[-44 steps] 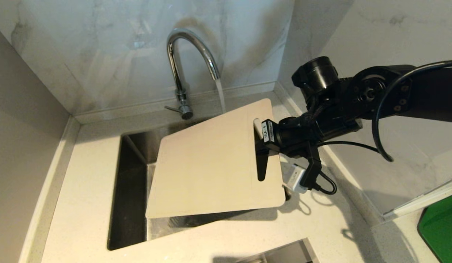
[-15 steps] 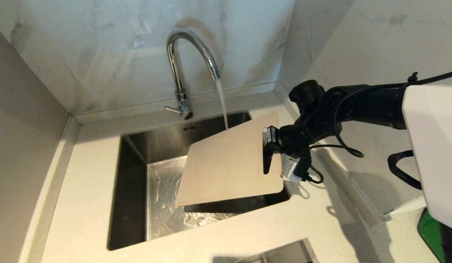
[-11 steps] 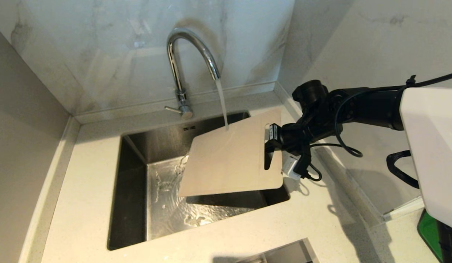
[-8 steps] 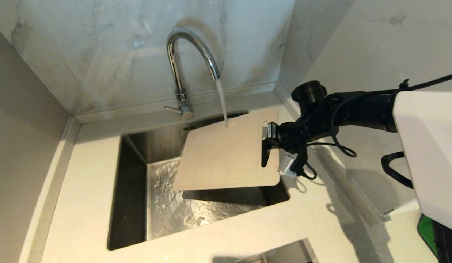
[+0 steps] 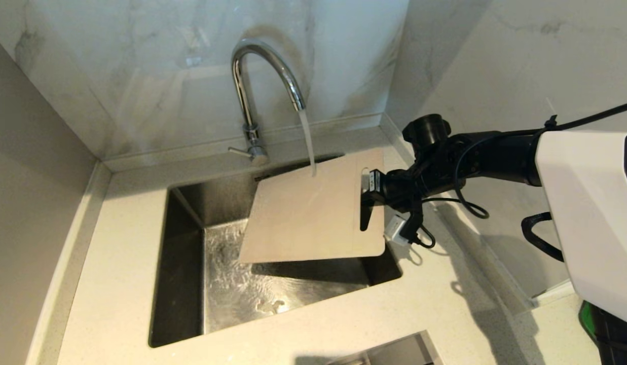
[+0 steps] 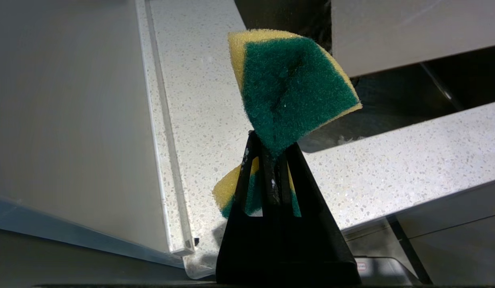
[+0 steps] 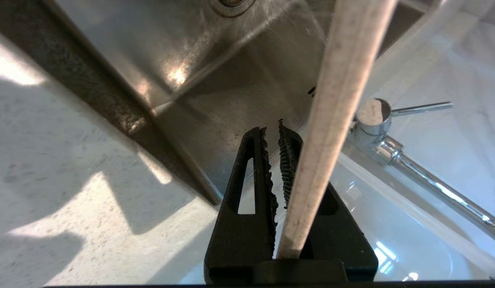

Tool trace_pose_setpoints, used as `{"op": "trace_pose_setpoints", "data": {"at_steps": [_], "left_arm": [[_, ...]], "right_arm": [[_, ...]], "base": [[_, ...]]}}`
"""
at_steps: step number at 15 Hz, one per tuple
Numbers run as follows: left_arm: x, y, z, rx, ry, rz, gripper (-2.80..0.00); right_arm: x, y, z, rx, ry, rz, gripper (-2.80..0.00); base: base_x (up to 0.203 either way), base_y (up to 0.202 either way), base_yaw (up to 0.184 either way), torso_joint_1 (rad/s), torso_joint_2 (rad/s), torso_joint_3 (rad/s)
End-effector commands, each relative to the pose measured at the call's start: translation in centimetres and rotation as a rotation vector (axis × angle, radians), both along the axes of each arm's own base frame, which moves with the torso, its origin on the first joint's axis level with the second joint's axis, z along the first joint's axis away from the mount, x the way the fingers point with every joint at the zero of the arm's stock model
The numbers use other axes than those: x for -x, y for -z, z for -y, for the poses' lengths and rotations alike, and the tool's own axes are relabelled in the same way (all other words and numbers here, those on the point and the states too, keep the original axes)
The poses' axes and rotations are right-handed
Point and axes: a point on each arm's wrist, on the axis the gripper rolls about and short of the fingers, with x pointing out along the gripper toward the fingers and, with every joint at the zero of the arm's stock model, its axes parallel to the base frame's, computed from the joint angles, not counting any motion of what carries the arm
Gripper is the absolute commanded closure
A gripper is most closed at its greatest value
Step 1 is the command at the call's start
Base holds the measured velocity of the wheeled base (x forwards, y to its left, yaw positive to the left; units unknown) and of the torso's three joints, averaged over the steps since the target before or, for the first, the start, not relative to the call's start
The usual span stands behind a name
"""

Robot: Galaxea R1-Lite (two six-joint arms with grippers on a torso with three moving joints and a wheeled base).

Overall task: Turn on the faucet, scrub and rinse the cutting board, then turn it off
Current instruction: Scrub the cutting board underwater

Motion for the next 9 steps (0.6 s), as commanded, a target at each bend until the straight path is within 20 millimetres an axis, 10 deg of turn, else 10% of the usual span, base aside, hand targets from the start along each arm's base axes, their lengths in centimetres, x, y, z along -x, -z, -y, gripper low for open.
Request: {"op": "trace_pose_setpoints", "data": {"at_steps": [1, 9], "left_arm": [[0.0, 0.0, 0.0, 0.000, 0.000, -0.001, 0.00], [0.0, 0.1, 0.0, 0.000, 0.000, -0.002, 0.00]], "right_arm": [[-0.1, 0.4, -0.3, 0.005, -0.021, -0.001, 0.00], [-0.4, 1.0, -2.3, -0.021, -0.081, 0.030, 0.00]], "base": [[0.000, 0.000, 0.000, 0.000, 0.00, 0.000], [0.000, 0.000, 0.000, 0.000, 0.00, 0.000]]}}
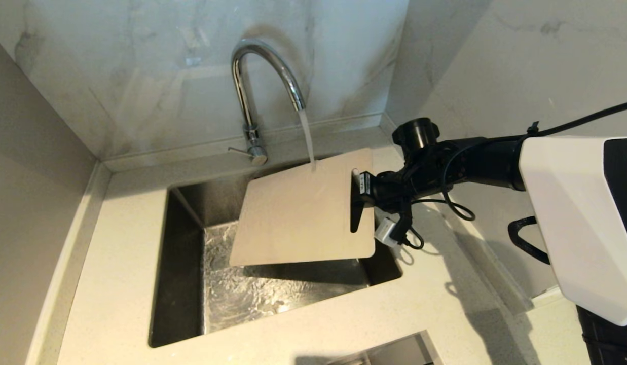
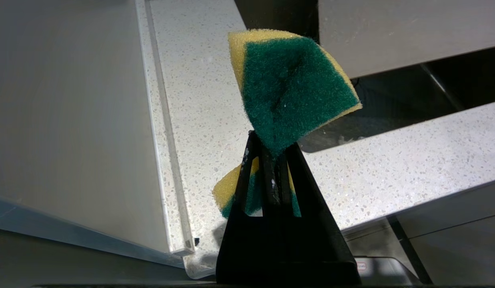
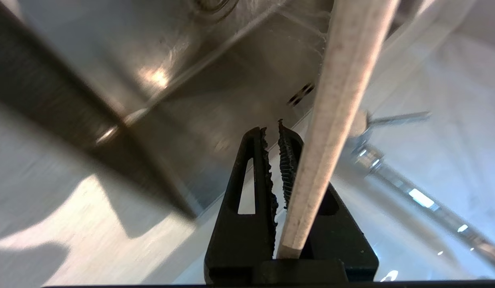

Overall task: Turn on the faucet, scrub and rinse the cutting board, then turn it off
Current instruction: Scrub the cutting board underwater

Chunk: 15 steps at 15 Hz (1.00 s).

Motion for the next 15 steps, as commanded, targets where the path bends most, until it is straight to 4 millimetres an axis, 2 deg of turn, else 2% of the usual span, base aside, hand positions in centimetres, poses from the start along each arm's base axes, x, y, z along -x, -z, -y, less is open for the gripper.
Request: {"op": "trace_pose_setpoints", "data": {"at_steps": [1, 15], "left_arm": [[0.0, 0.1, 0.0, 0.001, 0.000, -0.002, 0.00], [0.0, 0.1, 0.0, 0.001, 0.000, -0.002, 0.00]], "right_arm": [[0.0, 0.3, -0.6, 0.002, -0.029, 0.004, 0.00], [-0.6, 0.8, -1.9, -0.019, -0.057, 0.062, 0.00]], "base": [[0.000, 0.000, 0.000, 0.000, 0.00, 0.000], [0.000, 0.000, 0.000, 0.000, 0.00, 0.000]]}}
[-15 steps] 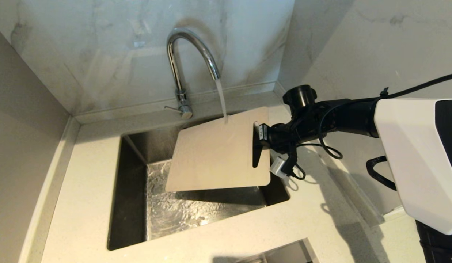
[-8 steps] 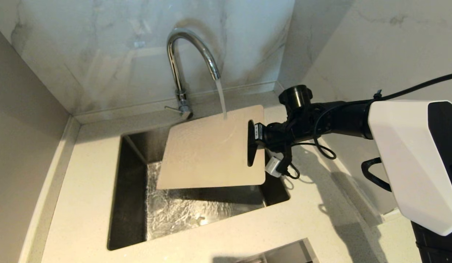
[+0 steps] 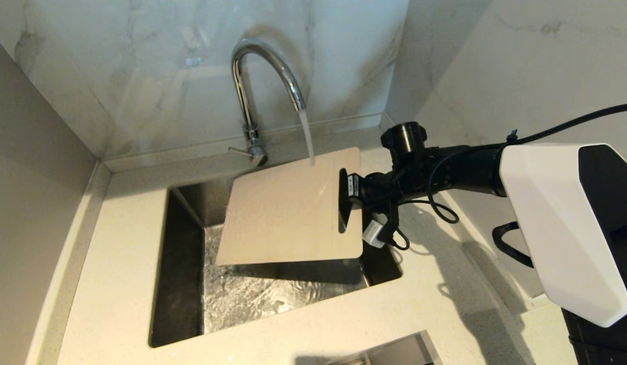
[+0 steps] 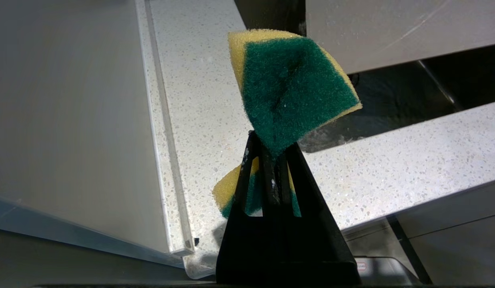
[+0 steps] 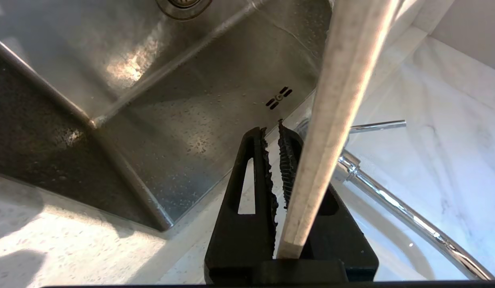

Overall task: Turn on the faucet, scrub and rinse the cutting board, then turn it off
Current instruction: Scrub the cutting board underwater

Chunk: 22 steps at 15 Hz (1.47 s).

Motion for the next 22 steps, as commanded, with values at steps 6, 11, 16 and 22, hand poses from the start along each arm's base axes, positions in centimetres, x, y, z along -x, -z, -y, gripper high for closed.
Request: {"op": "trace_pose_setpoints", "data": {"at_steps": [6, 11, 16, 22], "left_arm": [[0.0, 0.1, 0.0, 0.000, 0.000, -0.002, 0.00], [0.0, 0.1, 0.0, 0.000, 0.000, -0.002, 0.00], [0.0, 0.1, 0.0, 0.000, 0.000, -0.002, 0.00], [0.0, 0.1, 0.0, 0.000, 0.000, -0.002, 0.00]], "right_arm": [[-0.1, 0.2, -0.1, 0.004, -0.012, 0.015, 0.00], [0.5, 0.0, 0.0, -0.004, -0.041, -0.033, 0.00], [2.1, -2.2, 0.0, -0.031, -0.083, -0.024, 0.00], [4.7, -2.8, 0.0, -0.020, -0.103, -0.069, 0.00]], "base": [[0.000, 0.000, 0.000, 0.000, 0.00, 0.000], [0.000, 0.000, 0.000, 0.000, 0.00, 0.000], [0.000, 0.000, 0.000, 0.000, 0.00, 0.000], [0.000, 0.000, 0.000, 0.000, 0.00, 0.000]]}}
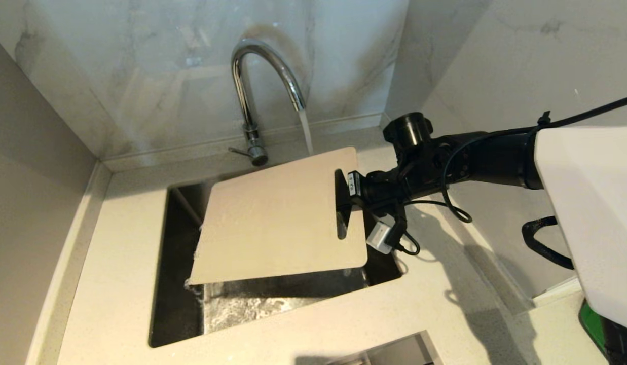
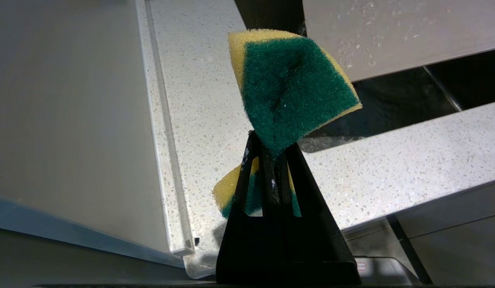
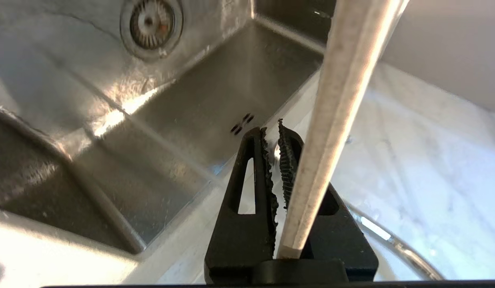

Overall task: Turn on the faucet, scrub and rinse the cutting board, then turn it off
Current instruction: Scrub the cutting board underwater

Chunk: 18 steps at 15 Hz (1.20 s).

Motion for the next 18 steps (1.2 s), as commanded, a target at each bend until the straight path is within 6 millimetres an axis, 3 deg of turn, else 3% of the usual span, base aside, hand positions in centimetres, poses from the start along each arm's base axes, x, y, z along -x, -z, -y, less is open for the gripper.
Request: {"op": "trace_pose_setpoints", "data": {"at_steps": [1, 18], "left_arm": [[0.0, 0.1, 0.0, 0.000, 0.000, -0.002, 0.00], [0.0, 0.1, 0.0, 0.005, 0.000, -0.002, 0.00]], "right_arm": [[1.4, -0.8, 0.3, 0.005, -0.012, 0.010, 0.00], [4.2, -0.9, 2.0, 0.028, 0.011, -0.040, 0.00]], "base": [[0.000, 0.000, 0.000, 0.000, 0.00, 0.000], [0.000, 0.000, 0.000, 0.000, 0.00, 0.000]]}}
